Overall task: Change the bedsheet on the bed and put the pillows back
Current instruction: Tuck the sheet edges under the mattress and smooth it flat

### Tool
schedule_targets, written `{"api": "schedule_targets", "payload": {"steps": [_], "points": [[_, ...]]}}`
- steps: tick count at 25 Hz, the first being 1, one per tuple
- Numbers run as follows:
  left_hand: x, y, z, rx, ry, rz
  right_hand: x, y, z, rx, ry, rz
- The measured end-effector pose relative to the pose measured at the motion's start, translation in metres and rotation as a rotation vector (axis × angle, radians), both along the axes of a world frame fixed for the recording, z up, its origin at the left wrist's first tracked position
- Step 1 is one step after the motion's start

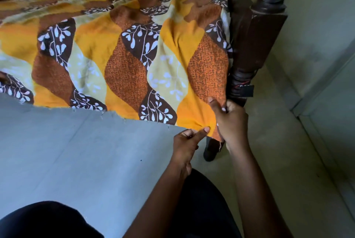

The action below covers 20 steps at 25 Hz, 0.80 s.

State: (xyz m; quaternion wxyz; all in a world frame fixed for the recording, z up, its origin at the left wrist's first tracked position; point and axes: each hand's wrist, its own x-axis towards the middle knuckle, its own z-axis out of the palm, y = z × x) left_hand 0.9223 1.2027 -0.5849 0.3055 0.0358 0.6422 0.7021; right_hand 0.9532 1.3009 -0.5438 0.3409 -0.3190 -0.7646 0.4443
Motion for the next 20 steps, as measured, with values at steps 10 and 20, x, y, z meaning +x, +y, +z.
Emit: {"api": "schedule_targets", "payload": {"steps": [10, 20], "points": [[0.002, 0.014, 0.015, 0.474, -0.415, 0.003, 0.008, 0.029, -0.003, -0.915, 0.152, 0.456], [0.017, 0.017, -0.004, 0.319, -0.065, 0.217, 0.022, -0.019, 0.024, 0.263, -0.117, -0.077]]}}
